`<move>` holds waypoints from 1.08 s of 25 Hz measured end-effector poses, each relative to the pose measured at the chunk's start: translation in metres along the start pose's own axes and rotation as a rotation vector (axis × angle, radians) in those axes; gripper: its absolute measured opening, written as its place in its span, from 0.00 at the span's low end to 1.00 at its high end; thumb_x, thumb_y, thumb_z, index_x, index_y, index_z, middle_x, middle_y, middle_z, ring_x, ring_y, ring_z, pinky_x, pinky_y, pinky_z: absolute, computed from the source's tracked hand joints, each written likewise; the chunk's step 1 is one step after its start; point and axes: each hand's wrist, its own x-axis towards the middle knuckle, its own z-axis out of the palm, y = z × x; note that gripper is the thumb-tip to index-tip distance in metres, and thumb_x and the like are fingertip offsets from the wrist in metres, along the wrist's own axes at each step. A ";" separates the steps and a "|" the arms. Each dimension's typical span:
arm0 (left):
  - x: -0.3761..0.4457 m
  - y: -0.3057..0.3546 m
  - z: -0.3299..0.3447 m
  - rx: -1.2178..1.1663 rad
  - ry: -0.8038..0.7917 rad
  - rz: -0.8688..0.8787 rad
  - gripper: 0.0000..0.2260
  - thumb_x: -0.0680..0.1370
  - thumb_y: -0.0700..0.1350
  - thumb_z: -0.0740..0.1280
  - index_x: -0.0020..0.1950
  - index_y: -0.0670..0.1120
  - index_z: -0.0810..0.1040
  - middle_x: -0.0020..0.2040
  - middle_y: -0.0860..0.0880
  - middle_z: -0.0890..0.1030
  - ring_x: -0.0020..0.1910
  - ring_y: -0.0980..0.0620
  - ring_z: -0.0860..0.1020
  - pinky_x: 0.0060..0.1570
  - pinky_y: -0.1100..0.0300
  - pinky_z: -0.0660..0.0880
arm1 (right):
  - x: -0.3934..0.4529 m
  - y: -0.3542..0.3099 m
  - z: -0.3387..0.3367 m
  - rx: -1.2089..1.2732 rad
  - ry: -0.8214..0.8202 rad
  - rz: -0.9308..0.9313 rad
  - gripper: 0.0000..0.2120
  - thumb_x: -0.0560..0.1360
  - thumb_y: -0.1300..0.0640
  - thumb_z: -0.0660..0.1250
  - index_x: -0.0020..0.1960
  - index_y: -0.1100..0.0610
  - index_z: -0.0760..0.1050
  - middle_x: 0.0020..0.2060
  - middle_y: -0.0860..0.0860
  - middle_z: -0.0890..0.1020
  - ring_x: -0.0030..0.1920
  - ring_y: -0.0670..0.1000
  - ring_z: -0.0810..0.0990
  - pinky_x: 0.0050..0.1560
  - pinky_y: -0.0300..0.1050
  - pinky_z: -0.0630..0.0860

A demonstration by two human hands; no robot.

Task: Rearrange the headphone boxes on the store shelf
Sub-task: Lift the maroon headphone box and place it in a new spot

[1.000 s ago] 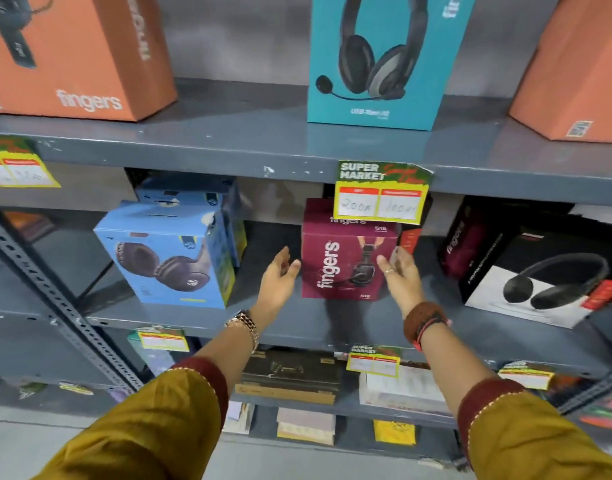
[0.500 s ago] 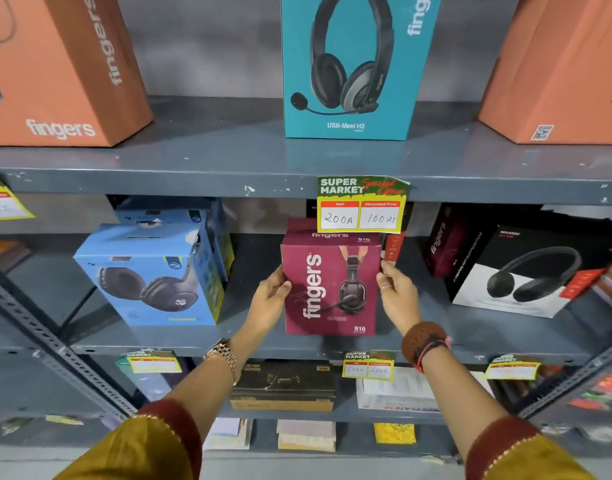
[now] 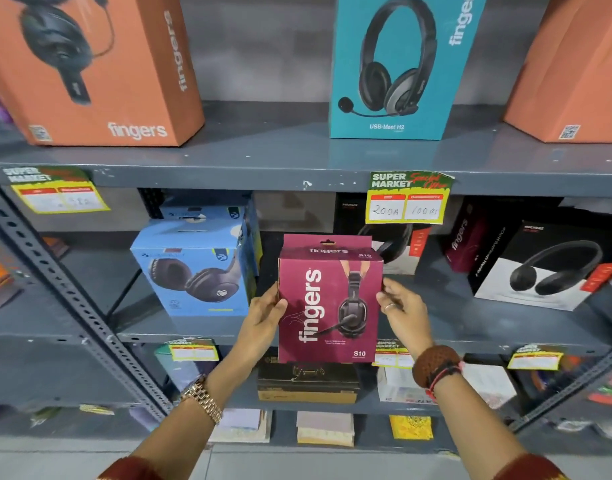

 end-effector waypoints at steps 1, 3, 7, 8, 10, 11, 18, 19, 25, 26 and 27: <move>-0.003 0.004 -0.006 -0.020 0.005 0.018 0.27 0.73 0.63 0.63 0.71 0.60 0.65 0.67 0.48 0.74 0.67 0.50 0.72 0.65 0.48 0.73 | 0.002 -0.006 0.007 0.003 -0.007 -0.014 0.18 0.75 0.61 0.62 0.65 0.57 0.73 0.58 0.54 0.80 0.57 0.51 0.77 0.64 0.55 0.73; -0.007 0.005 -0.018 -0.078 0.029 0.011 0.23 0.78 0.49 0.62 0.73 0.52 0.64 0.69 0.46 0.71 0.66 0.50 0.73 0.59 0.61 0.77 | 0.006 -0.015 0.023 0.027 -0.036 -0.019 0.18 0.75 0.62 0.62 0.65 0.58 0.73 0.59 0.54 0.80 0.58 0.51 0.76 0.65 0.54 0.72; -0.009 0.002 -0.032 -0.191 0.024 -0.030 0.24 0.79 0.35 0.58 0.74 0.49 0.60 0.73 0.45 0.68 0.70 0.48 0.69 0.54 0.66 0.75 | 0.012 -0.017 0.052 0.108 -0.101 -0.001 0.17 0.74 0.68 0.62 0.61 0.57 0.72 0.57 0.52 0.79 0.62 0.55 0.76 0.67 0.52 0.70; -0.009 0.002 -0.033 -0.201 0.021 -0.040 0.25 0.79 0.34 0.57 0.74 0.50 0.60 0.73 0.46 0.67 0.70 0.48 0.69 0.55 0.66 0.74 | 0.014 -0.015 0.057 0.125 -0.106 0.014 0.18 0.73 0.69 0.62 0.61 0.57 0.71 0.57 0.52 0.79 0.63 0.55 0.75 0.67 0.52 0.70; -0.006 -0.001 -0.035 -0.212 0.020 -0.069 0.26 0.79 0.34 0.57 0.75 0.50 0.58 0.73 0.48 0.67 0.70 0.50 0.68 0.52 0.69 0.74 | 0.017 -0.013 0.067 0.148 -0.103 0.048 0.20 0.73 0.71 0.61 0.63 0.59 0.69 0.61 0.54 0.76 0.65 0.54 0.72 0.67 0.49 0.69; -0.006 -0.002 -0.034 -0.212 0.017 -0.077 0.26 0.79 0.34 0.56 0.75 0.50 0.57 0.73 0.49 0.67 0.70 0.52 0.68 0.49 0.72 0.74 | 0.019 -0.012 0.071 0.157 -0.102 0.058 0.21 0.73 0.72 0.60 0.64 0.59 0.68 0.63 0.55 0.75 0.66 0.53 0.71 0.67 0.48 0.68; -0.007 -0.016 -0.024 -0.269 0.123 -0.031 0.25 0.80 0.34 0.56 0.75 0.49 0.57 0.74 0.50 0.65 0.68 0.58 0.66 0.61 0.67 0.69 | 0.022 -0.002 0.073 0.154 -0.091 0.040 0.24 0.73 0.74 0.59 0.68 0.61 0.64 0.68 0.56 0.70 0.69 0.52 0.68 0.69 0.44 0.64; -0.012 -0.014 -0.018 -0.258 0.217 -0.014 0.24 0.79 0.35 0.57 0.74 0.49 0.60 0.73 0.51 0.66 0.68 0.58 0.66 0.63 0.64 0.67 | 0.018 0.001 0.069 0.146 -0.082 0.020 0.24 0.73 0.74 0.58 0.68 0.61 0.64 0.68 0.56 0.70 0.67 0.50 0.68 0.69 0.43 0.63; -0.036 -0.001 0.042 -0.213 0.465 0.140 0.18 0.77 0.30 0.56 0.64 0.45 0.72 0.59 0.57 0.76 0.59 0.55 0.74 0.63 0.61 0.71 | 0.002 0.046 0.000 0.098 -0.048 0.002 0.21 0.73 0.73 0.59 0.63 0.58 0.72 0.63 0.52 0.75 0.64 0.52 0.73 0.68 0.42 0.64; -0.035 0.000 0.063 -0.204 0.441 0.141 0.18 0.77 0.30 0.56 0.62 0.46 0.72 0.58 0.57 0.77 0.58 0.55 0.75 0.64 0.56 0.71 | 0.001 0.057 -0.023 0.088 -0.029 0.006 0.20 0.73 0.72 0.60 0.62 0.58 0.73 0.63 0.53 0.76 0.64 0.53 0.73 0.69 0.43 0.65; -0.034 0.001 0.081 -0.189 0.417 0.134 0.18 0.77 0.30 0.57 0.61 0.47 0.73 0.58 0.55 0.78 0.57 0.54 0.76 0.64 0.53 0.71 | 0.001 0.067 -0.043 0.080 -0.013 0.011 0.19 0.73 0.71 0.60 0.61 0.58 0.74 0.63 0.53 0.76 0.64 0.53 0.73 0.69 0.44 0.65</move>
